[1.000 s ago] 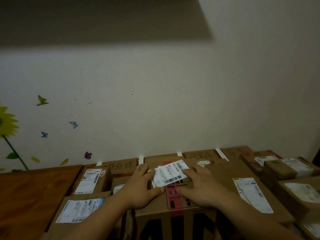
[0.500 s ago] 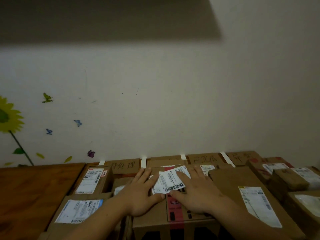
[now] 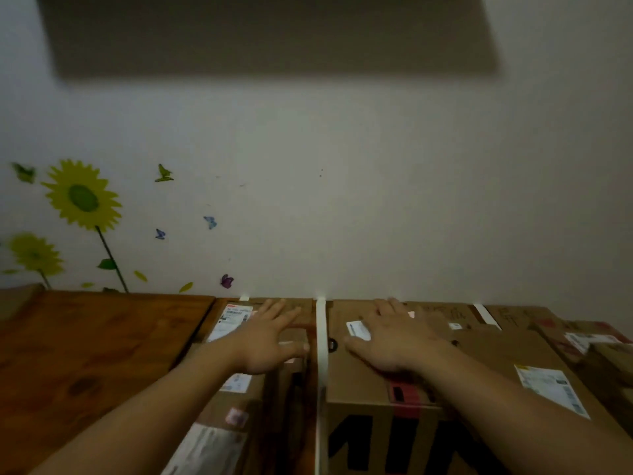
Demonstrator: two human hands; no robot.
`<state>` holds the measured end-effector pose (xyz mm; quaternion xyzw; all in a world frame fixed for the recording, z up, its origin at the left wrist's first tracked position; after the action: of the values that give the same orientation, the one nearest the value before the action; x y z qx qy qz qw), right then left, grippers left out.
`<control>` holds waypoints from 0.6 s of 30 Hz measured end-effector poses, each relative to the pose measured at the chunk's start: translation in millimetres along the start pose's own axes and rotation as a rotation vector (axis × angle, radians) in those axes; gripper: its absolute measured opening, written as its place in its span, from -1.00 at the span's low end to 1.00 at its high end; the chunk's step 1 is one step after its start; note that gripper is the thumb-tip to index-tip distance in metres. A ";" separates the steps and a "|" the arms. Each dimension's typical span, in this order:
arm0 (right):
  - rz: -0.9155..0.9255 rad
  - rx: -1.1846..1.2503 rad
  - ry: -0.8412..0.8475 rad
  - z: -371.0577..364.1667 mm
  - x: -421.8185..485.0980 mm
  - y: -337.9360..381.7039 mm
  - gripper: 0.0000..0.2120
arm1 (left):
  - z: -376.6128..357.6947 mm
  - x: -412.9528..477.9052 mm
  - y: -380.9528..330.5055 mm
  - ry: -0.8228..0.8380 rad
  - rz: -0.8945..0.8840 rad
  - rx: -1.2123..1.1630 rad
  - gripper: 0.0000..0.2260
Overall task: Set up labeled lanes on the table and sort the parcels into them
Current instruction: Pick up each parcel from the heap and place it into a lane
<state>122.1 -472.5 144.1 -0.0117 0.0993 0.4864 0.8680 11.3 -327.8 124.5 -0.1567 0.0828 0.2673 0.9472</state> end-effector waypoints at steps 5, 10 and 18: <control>0.075 -0.034 -0.047 17.9 40.0 104.3 -0.29 | 35.4 -32.9 117.6 -0.073 0.099 -0.008 -0.29; 0.144 0.023 -0.065 14.9 91.5 233.2 -0.30 | 65.4 -80.7 275.4 -0.059 0.272 -0.070 -0.30; 0.252 0.054 0.007 7.1 185.8 415.3 -0.26 | 111.1 -148.3 498.3 -0.103 0.498 -0.183 -0.28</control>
<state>-134.2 -96.5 148.5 0.0225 0.1163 0.5886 0.7997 -370.9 41.5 138.4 -0.2026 0.0460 0.5061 0.8371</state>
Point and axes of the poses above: each hand's wrist, its own x-axis towards the middle knuckle, its own z-axis out of the back of the hand, y = z × x, the point moved 10 cm from there along x, towards the middle knuckle, and after that the axes turned 8 degrees about z, right-handed, at the moved point
